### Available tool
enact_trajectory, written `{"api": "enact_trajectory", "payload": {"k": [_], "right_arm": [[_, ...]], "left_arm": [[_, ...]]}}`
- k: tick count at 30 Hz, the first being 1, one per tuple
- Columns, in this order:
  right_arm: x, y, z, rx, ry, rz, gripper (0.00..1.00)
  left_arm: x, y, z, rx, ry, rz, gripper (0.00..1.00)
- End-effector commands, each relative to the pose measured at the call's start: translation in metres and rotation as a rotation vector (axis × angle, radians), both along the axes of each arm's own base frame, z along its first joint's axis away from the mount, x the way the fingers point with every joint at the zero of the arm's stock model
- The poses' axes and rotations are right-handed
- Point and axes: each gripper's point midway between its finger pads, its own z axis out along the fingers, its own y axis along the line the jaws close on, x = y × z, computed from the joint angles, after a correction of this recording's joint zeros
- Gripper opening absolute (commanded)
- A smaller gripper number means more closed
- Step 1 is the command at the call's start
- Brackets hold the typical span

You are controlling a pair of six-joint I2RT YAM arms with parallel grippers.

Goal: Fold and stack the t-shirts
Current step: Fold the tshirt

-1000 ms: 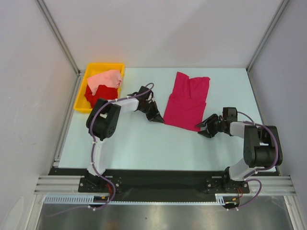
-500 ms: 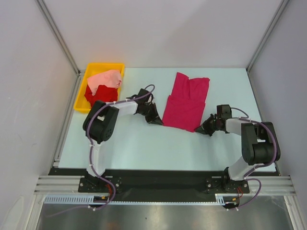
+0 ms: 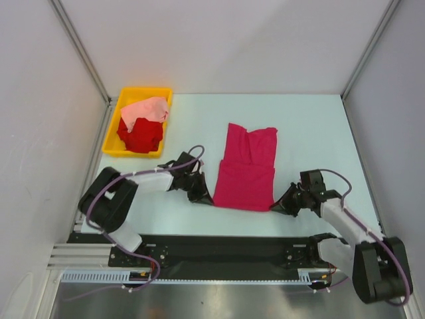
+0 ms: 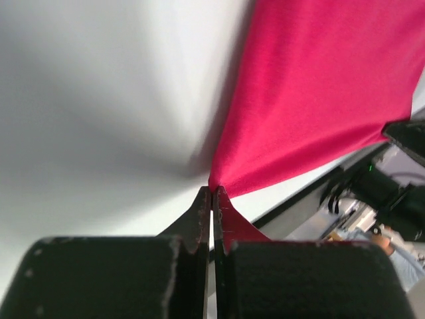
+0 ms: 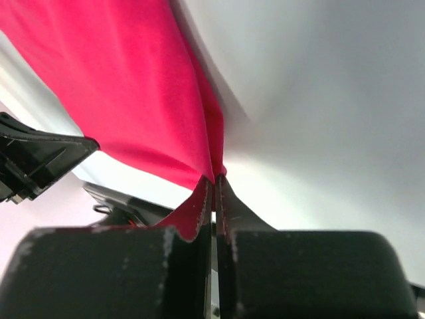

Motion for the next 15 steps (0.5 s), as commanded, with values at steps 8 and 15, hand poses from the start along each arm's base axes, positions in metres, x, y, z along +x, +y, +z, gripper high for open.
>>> {"api": "enact_trajectory", "payload": {"k": [8, 15], "right_arm": [[-0.052, 0.003, 0.025, -0.009, 0.003, -0.003, 0.00], [0.010, -0.002, 0.081, -0.046, -0.119, 0.029, 0.00]], "left_arm": [[-0.045, 0.013, 0.034, -0.028, -0.032, -0.017, 0.01], [0.021, -0.013, 0.109, -0.044, -0.199, -0.027, 0.01]]}}
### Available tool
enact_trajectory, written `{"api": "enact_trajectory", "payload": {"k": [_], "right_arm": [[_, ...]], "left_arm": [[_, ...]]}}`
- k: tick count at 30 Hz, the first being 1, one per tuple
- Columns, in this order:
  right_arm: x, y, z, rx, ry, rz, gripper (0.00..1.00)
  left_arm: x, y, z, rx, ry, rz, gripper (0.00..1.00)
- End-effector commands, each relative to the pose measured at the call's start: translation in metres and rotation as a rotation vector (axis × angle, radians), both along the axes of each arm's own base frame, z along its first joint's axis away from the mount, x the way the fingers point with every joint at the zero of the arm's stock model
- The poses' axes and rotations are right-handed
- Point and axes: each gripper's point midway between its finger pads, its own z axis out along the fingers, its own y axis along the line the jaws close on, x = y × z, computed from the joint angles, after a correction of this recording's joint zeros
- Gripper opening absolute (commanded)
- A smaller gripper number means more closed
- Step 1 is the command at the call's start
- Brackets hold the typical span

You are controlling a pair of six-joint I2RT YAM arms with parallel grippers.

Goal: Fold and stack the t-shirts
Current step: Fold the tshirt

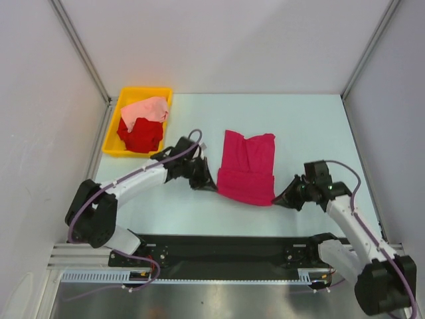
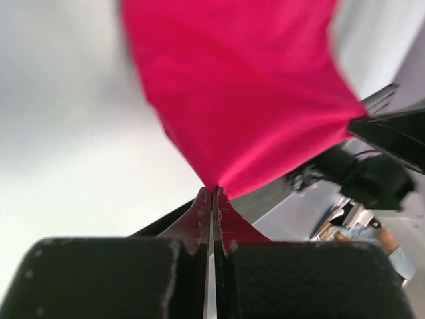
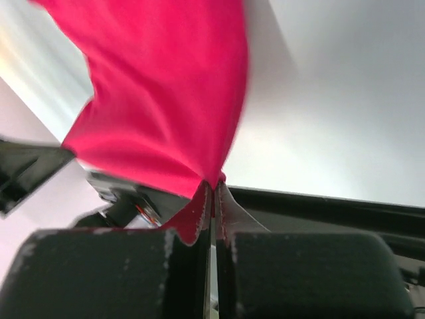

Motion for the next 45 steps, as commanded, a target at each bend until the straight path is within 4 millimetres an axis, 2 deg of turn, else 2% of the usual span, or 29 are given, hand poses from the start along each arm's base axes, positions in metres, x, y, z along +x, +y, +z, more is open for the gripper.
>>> {"api": "enact_trajectory", "payload": {"k": [1, 2, 3, 4, 5, 6, 7, 8, 9, 11, 12, 15, 16, 18, 19, 21, 22, 24, 25, 27, 29, 31, 37, 45], "right_arm": [[0.048, -0.009, 0.039, -0.037, -0.122, 0.008, 0.00], [0.061, -0.015, 0.035, -0.042, -0.092, -0.011, 0.00], [0.073, -0.017, 0.041, -0.046, -0.117, 0.004, 0.00], [0.092, -0.016, 0.057, -0.030, -0.164, 0.011, 0.00], [0.103, -0.016, 0.062, -0.023, -0.174, 0.017, 0.00], [0.117, -0.018, 0.055, -0.022, -0.143, 0.016, 0.00], [0.127, -0.017, 0.057, -0.022, -0.156, 0.034, 0.00], [0.144, -0.017, 0.072, -0.022, -0.196, 0.041, 0.00], [0.155, -0.020, 0.060, -0.025, -0.155, 0.041, 0.00], [0.179, -0.022, 0.071, -0.019, -0.193, 0.051, 0.00], [0.190, -0.025, 0.064, -0.014, -0.174, 0.049, 0.00], [0.216, -0.025, 0.073, -0.003, -0.203, 0.061, 0.00], [0.223, -0.023, 0.064, 0.007, -0.182, 0.068, 0.00], [0.237, -0.022, 0.069, 0.013, -0.201, 0.070, 0.00], [0.243, -0.021, 0.064, 0.024, -0.192, 0.073, 0.00], [0.258, -0.030, 0.067, 0.030, -0.204, 0.050, 0.00], [0.263, -0.029, 0.060, 0.038, -0.191, 0.053, 0.00], [0.272, -0.030, 0.062, 0.040, -0.203, 0.055, 0.00], [0.276, -0.031, 0.053, 0.042, -0.185, 0.054, 0.00], [0.281, -0.033, 0.049, 0.048, -0.176, 0.053, 0.00], [0.288, -0.036, 0.048, 0.047, -0.179, 0.047, 0.00], [0.296, -0.038, 0.051, 0.047, -0.198, 0.046, 0.00], [0.311, -0.039, 0.040, 0.067, -0.183, 0.055, 0.00], [0.330, -0.038, 0.032, 0.086, -0.177, 0.048, 0.00]], "left_arm": [[0.051, -0.008, 0.039, 0.006, -0.113, 0.023, 0.00], [0.062, -0.009, 0.043, 0.006, -0.125, 0.033, 0.00], [0.080, -0.015, 0.058, -0.015, -0.160, 0.040, 0.00], [0.091, -0.016, 0.062, -0.033, -0.157, 0.048, 0.00], [0.102, -0.019, 0.051, -0.023, -0.127, 0.050, 0.00], [0.122, -0.027, 0.069, -0.050, -0.173, 0.050, 0.00], [0.131, -0.026, 0.070, -0.046, -0.165, 0.055, 0.00], [0.141, -0.029, 0.072, -0.050, -0.168, 0.057, 0.00], [0.158, -0.034, 0.078, -0.056, -0.185, 0.062, 0.00], [0.176, -0.035, 0.081, -0.064, -0.192, 0.078, 0.00], [0.190, -0.040, 0.083, -0.071, -0.200, 0.084, 0.00], [0.212, -0.045, 0.092, -0.110, -0.218, 0.089, 0.01], [0.218, -0.046, 0.083, -0.105, -0.200, 0.094, 0.00], [0.230, -0.048, 0.085, -0.112, -0.219, 0.095, 0.00], [0.234, -0.048, 0.077, -0.104, -0.206, 0.098, 0.01], [0.241, -0.051, 0.077, -0.119, -0.208, 0.107, 0.00], [0.245, -0.050, 0.071, -0.118, -0.200, 0.116, 0.00], [0.252, -0.051, 0.071, -0.133, -0.205, 0.135, 0.00], [0.255, -0.052, 0.068, -0.136, -0.204, 0.140, 0.01], [0.263, -0.054, 0.069, -0.150, -0.211, 0.148, 0.00], [0.269, -0.057, 0.062, -0.157, -0.198, 0.147, 0.00], [0.277, -0.058, 0.065, -0.163, -0.212, 0.153, 0.00], [0.294, -0.058, 0.068, -0.190, -0.224, 0.191, 0.00], [0.313, -0.063, 0.058, -0.223, -0.204, 0.208, 0.00]]}}
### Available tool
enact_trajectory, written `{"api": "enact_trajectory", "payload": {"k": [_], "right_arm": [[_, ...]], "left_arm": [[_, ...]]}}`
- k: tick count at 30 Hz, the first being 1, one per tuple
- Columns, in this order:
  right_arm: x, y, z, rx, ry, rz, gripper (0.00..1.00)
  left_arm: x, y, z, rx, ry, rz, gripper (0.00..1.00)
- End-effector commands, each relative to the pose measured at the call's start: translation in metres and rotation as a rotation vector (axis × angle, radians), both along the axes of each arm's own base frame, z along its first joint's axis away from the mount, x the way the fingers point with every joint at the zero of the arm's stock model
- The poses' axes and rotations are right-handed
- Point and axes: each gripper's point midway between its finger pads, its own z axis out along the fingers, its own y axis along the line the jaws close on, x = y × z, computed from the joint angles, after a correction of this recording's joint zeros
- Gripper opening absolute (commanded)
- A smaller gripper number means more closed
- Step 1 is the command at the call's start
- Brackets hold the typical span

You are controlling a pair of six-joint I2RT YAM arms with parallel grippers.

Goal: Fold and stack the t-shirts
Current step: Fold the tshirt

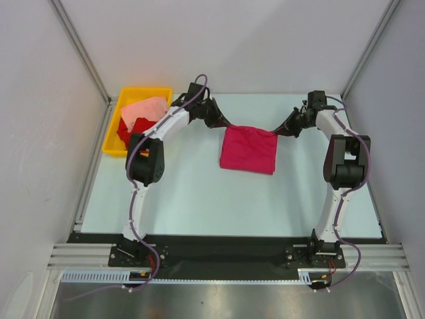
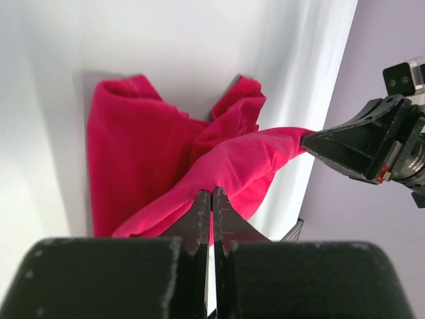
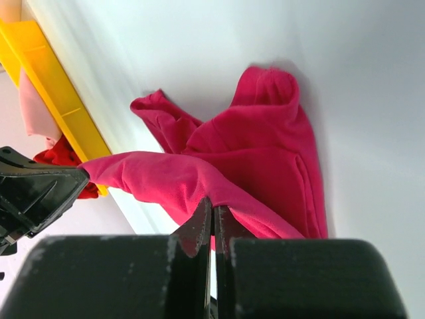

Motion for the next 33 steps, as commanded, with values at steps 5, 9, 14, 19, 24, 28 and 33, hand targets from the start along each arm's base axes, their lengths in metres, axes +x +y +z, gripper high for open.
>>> {"api": "enact_trajectory", "payload": {"k": [5, 9, 14, 19, 24, 28, 33], "right_arm": [[0.019, 0.000, 0.005, 0.021, -0.035, 0.007, 0.00], [0.025, -0.003, 0.002, 0.013, -0.039, -0.007, 0.01], [0.054, -0.025, -0.005, -0.051, -0.093, -0.031, 0.22], [0.052, -0.057, 0.008, -0.178, -0.073, -0.014, 0.43], [0.028, -0.019, 0.048, -0.130, -0.203, 0.065, 0.50], [-0.001, 0.026, 0.021, 0.043, -0.200, 0.065, 0.48], [0.015, 0.076, 0.006, 0.263, -0.338, 0.059, 0.09]], "left_arm": [[0.023, -0.006, 0.006, -0.072, -0.014, 0.013, 0.05], [0.031, -0.001, -0.003, -0.066, -0.009, 0.031, 0.09], [0.056, 0.021, -0.011, 0.058, -0.087, 0.057, 0.33], [0.060, 0.039, 0.036, 0.126, -0.229, 0.011, 0.58], [0.003, 0.002, 0.042, -0.058, -0.264, -0.140, 0.49], [-0.032, -0.037, 0.046, -0.238, -0.281, -0.224, 0.37], [-0.023, -0.070, 0.015, -0.397, -0.248, -0.211, 0.28]]}}
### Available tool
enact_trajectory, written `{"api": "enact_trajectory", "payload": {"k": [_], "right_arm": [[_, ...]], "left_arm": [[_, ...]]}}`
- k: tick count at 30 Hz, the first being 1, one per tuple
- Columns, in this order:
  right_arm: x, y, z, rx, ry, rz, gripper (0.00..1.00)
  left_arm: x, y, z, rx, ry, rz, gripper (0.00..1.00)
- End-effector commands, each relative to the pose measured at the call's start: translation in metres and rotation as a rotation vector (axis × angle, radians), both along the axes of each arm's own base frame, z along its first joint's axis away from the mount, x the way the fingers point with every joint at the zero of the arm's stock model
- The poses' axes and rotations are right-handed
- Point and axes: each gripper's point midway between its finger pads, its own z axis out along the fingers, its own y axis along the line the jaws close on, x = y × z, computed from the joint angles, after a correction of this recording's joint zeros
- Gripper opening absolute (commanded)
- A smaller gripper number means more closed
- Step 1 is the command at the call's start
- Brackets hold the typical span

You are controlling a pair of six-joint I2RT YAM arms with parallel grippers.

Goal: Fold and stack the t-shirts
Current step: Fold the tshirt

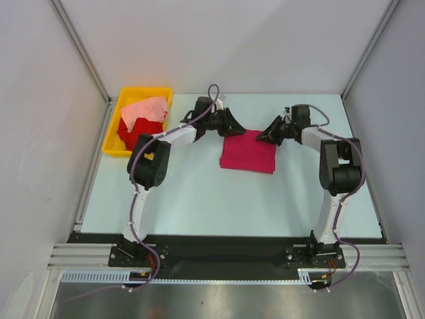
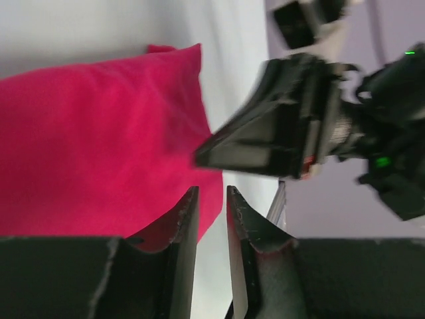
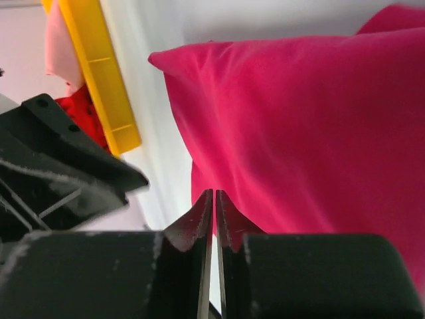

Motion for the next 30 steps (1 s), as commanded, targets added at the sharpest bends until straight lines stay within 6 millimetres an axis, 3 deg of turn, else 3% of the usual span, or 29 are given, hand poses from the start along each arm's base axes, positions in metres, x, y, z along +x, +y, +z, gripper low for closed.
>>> {"api": "enact_trajectory", "payload": {"k": [1, 2, 5, 7, 8, 10, 17, 18, 21, 24, 26, 27, 30], "right_arm": [[0.033, 0.019, 0.009, 0.212, -0.135, -0.043, 0.09], [0.037, 0.018, -0.008, 0.229, -0.137, -0.043, 0.09], [0.047, 0.015, -0.018, 0.288, -0.170, -0.056, 0.05], [0.052, 0.006, -0.032, 0.309, -0.166, -0.075, 0.04], [0.057, 0.002, -0.033, 0.317, -0.169, -0.086, 0.04], [0.064, -0.016, -0.042, 0.320, -0.172, -0.121, 0.05], [0.080, -0.052, -0.065, 0.303, -0.133, -0.193, 0.11], [0.087, -0.056, -0.063, 0.293, -0.143, -0.196, 0.11], [0.094, -0.066, -0.079, 0.262, -0.097, -0.230, 0.12], [0.104, -0.077, -0.079, 0.249, -0.082, -0.251, 0.12], [0.106, -0.088, -0.062, 0.209, -0.103, -0.242, 0.14], [0.096, -0.092, -0.068, 0.145, -0.066, -0.215, 0.17], [0.096, -0.109, -0.028, 0.004, -0.111, -0.181, 0.32]], "left_arm": [[0.013, -0.024, 0.017, -0.204, -0.055, -0.019, 0.27], [0.020, -0.024, 0.000, -0.196, -0.031, -0.004, 0.27], [0.035, -0.021, -0.014, -0.182, -0.040, 0.030, 0.25], [0.041, -0.019, -0.034, -0.157, -0.020, 0.047, 0.25], [0.048, -0.017, -0.033, -0.156, -0.032, 0.055, 0.25], [0.052, -0.013, -0.058, -0.112, 0.001, 0.067, 0.24], [0.067, 0.011, -0.079, -0.057, 0.009, 0.132, 0.23], [0.067, 0.011, -0.079, -0.054, 0.005, 0.132, 0.24], [0.074, 0.008, -0.072, -0.063, -0.014, 0.124, 0.26], [0.089, 0.012, -0.067, -0.080, -0.018, 0.145, 0.29], [0.101, 0.020, -0.064, -0.105, -0.004, 0.161, 0.28], [0.103, 0.022, -0.059, -0.115, 0.001, 0.164, 0.28], [0.104, 0.028, -0.017, -0.099, -0.073, 0.147, 0.35]]}}
